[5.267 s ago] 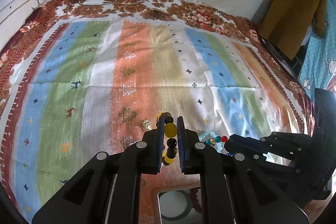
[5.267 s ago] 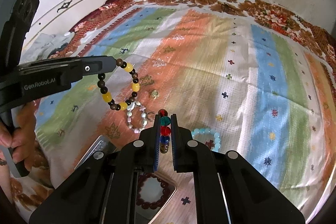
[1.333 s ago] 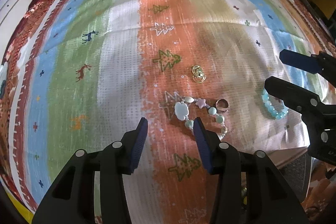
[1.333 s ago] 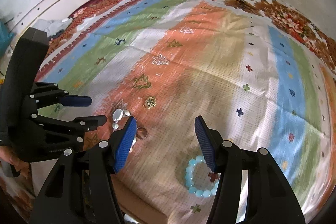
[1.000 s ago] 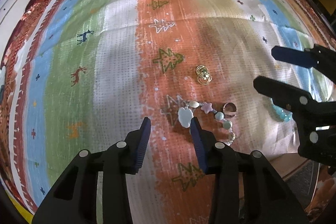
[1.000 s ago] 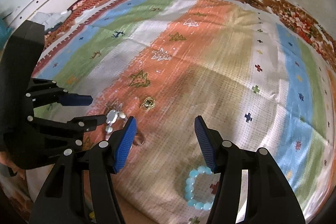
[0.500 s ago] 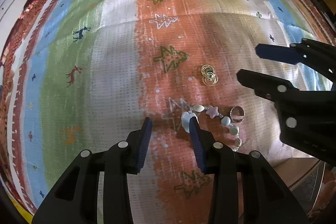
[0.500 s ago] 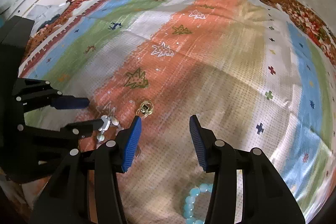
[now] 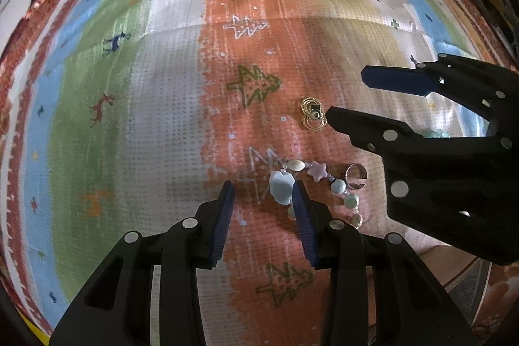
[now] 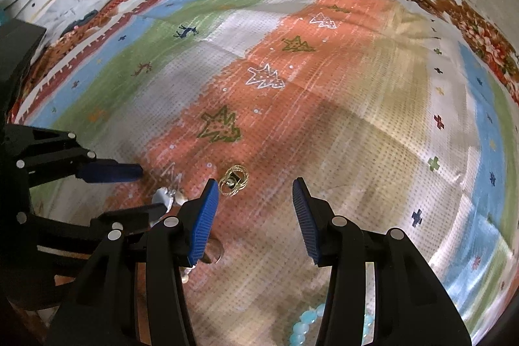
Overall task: Organize jewelry
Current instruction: 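Close left tool on the pearl star-charm bracelet while right tool closes on the gold ring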
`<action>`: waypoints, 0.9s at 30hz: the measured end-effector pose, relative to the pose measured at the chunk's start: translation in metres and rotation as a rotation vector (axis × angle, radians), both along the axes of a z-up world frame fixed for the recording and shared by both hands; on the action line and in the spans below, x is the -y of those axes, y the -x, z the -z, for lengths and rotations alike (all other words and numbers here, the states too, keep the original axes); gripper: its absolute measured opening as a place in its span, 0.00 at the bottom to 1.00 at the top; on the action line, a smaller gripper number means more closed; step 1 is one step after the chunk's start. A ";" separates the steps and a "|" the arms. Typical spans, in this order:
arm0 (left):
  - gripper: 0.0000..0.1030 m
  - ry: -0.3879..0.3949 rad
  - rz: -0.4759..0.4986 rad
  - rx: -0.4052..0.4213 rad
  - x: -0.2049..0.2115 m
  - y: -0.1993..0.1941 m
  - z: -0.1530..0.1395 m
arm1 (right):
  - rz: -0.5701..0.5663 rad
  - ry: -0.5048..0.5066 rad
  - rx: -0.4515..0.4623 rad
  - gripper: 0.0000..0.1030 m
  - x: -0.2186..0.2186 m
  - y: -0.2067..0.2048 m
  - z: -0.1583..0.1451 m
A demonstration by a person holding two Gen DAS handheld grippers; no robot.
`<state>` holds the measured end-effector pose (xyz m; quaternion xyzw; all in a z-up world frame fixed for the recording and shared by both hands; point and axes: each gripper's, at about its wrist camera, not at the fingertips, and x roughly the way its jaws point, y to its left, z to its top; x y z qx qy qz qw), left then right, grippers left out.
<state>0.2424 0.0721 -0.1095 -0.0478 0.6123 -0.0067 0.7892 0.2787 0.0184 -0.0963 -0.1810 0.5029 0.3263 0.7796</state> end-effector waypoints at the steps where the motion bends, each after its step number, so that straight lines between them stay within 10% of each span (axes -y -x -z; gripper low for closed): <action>1: 0.36 0.010 -0.005 -0.002 -0.001 0.000 0.000 | -0.001 0.000 -0.003 0.46 -0.001 -0.001 0.001; 27: 0.30 0.010 0.025 0.008 0.002 0.004 0.003 | -0.076 0.019 -0.052 0.37 -0.024 -0.012 0.021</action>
